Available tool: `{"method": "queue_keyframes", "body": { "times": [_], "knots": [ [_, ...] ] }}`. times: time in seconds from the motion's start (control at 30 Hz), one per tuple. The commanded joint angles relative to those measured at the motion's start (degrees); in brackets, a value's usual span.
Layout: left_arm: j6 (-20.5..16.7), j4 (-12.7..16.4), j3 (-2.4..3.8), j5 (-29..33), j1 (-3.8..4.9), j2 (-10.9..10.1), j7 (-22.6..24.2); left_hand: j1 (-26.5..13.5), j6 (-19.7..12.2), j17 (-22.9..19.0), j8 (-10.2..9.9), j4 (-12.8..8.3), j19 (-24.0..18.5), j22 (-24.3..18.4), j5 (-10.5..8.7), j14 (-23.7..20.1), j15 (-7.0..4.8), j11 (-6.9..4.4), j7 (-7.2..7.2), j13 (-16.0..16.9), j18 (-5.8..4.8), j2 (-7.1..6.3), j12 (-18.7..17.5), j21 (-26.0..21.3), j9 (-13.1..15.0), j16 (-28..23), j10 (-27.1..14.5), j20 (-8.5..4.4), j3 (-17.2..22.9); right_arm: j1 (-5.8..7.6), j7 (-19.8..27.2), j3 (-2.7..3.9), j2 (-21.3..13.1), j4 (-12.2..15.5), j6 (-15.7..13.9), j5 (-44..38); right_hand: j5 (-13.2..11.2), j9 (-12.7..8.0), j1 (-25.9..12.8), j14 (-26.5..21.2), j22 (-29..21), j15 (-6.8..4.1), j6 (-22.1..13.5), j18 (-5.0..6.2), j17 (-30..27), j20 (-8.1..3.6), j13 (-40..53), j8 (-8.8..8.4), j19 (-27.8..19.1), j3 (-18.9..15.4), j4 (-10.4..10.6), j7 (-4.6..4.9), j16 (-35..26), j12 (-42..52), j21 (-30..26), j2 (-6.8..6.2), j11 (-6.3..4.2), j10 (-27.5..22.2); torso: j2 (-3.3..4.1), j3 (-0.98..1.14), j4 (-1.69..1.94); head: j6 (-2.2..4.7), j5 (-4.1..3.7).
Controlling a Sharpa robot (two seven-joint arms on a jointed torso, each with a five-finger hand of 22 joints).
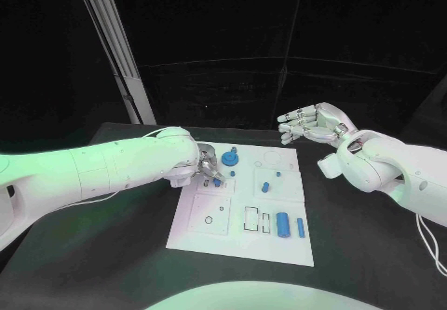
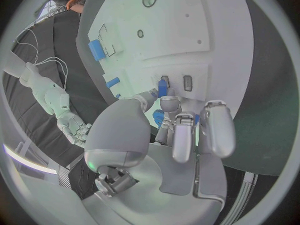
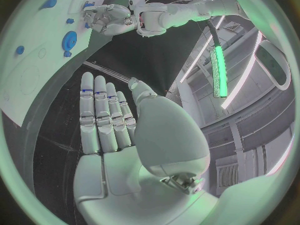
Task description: Assemble the parts on the task board
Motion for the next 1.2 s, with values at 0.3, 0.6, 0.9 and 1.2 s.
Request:
{"method": "queue_keyframes", "body": {
  "times": [0.3, 0.6, 0.9, 1.2],
  "knots": [
    [1.86, 0.08, 0.02, -0.97, -0.03, -0.07, -1.68, -0.32, 0.14, 15.09, 0.44, -7.82, 0.46, -0.05, -0.15, 6.05, -0.06, -0.03, -0.29, 0.45, -0.40, 0.46, 0.62, 0.25, 0.02, 0.18, 0.87, -0.07, 8.67, 0.12, 0.81, 0.04, 0.10, -0.19, -0.16, -0.06, 0.11, -0.04, -0.58, -0.21, -0.08, 0.03, -0.32, 0.54, -0.07, 0.39, -0.05, -0.20, 0.00, 0.25, 0.06, -0.08, -0.36, -0.21, -0.36, 0.31, 0.08, -0.32, 0.01, 0.04, -0.08, -0.26, 0.12],
    [2.60, 0.34, 0.02, -0.96, -0.03, -0.27, -1.65, -1.27, 0.39, 15.09, 0.73, -7.29, 0.48, 0.02, -0.42, 6.05, -0.11, -0.14, -0.47, 0.67, -0.41, 0.08, 0.83, 0.25, 0.27, 0.18, 1.06, -0.12, 8.69, 0.12, 0.81, 0.04, 0.26, -0.78, -0.27, -0.06, 0.01, -0.03, -0.32, -0.32, -0.16, 0.02, -0.37, 0.58, -0.13, 0.39, -0.05, -0.18, 0.01, 0.50, -0.18, -0.09, -0.35, -0.28, -0.50, 0.27, 0.06, -0.39, 0.00, 0.06, -0.02, -0.48, 0.06],
    [2.81, 0.68, 0.02, -0.96, -0.03, -0.45, -1.60, -1.78, 0.60, 15.09, 0.92, -6.98, 0.50, 0.13, -0.54, 6.05, -0.17, -0.23, -0.61, 0.87, -0.43, -0.16, 1.02, 0.30, 0.41, 0.18, 1.21, -0.16, 8.51, 0.11, 0.88, 0.04, 0.34, -1.26, -0.28, -0.06, -0.02, -0.03, -0.25, -0.36, -0.19, 0.02, -0.39, 0.58, -0.14, 0.39, -0.05, -0.18, 0.01, 0.57, -0.25, -0.09, -0.35, -0.30, -0.53, 0.25, 0.06, -0.42, 0.03, 0.06, -0.05, -0.69, 0.17],
    [2.90, 0.66, 0.02, -0.96, -0.03, -0.50, -1.59, -2.01, 0.75, 15.09, 1.03, -6.84, 0.50, 0.10, -0.57, 6.05, -0.22, -0.29, -0.70, 1.02, -0.42, -0.28, 1.14, 0.26, 0.50, 0.18, 1.31, -0.19, 8.39, 0.11, 0.94, 0.04, 0.46, -1.38, -0.17, -0.06, -0.02, -0.03, -0.25, -0.36, -0.19, 0.02, -0.39, 0.58, -0.14, 0.39, -0.05, -0.18, 0.01, 0.57, -0.25, -0.09, -0.35, -0.30, -0.53, 0.25, 0.06, -0.42, 0.02, 0.06, -0.06, -0.68, 0.21]
  ]
}}
